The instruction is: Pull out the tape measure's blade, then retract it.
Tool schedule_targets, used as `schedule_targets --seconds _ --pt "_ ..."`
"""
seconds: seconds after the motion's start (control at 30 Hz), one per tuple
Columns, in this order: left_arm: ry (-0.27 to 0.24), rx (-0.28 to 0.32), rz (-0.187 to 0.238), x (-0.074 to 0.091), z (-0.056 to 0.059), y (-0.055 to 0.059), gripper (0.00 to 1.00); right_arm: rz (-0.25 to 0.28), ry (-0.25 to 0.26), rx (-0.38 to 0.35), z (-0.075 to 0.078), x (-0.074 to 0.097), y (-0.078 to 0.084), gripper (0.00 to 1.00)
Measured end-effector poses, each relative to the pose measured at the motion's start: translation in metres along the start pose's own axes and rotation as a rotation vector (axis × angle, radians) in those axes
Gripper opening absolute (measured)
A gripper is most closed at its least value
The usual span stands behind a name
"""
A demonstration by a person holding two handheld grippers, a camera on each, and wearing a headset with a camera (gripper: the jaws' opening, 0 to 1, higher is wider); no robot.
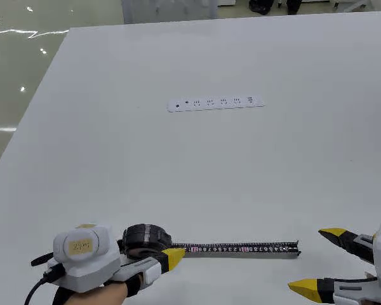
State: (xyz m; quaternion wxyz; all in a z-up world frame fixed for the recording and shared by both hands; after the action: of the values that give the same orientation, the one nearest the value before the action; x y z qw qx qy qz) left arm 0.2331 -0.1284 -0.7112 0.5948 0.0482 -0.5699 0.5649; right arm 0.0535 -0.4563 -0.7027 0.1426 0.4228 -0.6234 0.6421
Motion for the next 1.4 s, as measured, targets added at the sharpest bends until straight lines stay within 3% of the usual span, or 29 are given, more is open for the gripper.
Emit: schedule_targets --seconds 0.43,0.77,1.4 --pt "-0.113 0.024 0.017 -0.005 0.001 0.002 0.67 0.009 -0.011 0.020 0.001 -0.005 -0.002 0.68" --pt "-0.147 0.036 0.006 -0.010 -0.001 0.003 0.64 0.008 -0.014 0.033 0.004 -0.007 -0.001 0.63" --pt "-0.201 0.048 0.020 -0.014 -0.001 0.003 0.60 0.007 -0.005 0.036 0.010 -0.008 -0.002 0.64"
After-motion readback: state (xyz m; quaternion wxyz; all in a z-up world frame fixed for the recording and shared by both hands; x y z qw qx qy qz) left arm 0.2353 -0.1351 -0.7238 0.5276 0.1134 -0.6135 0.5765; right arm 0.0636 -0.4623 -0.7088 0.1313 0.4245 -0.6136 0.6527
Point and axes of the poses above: the centre of the closed fingertips' face, and the gripper's own axes: x roughly backward along the fingers, z roughly to its right, y roughly out of its underside, the point moved 10 cm from there along x, roughly backward along the fingers, and after that the axes turned 9 degrees about -z, right-handed, at the moved point
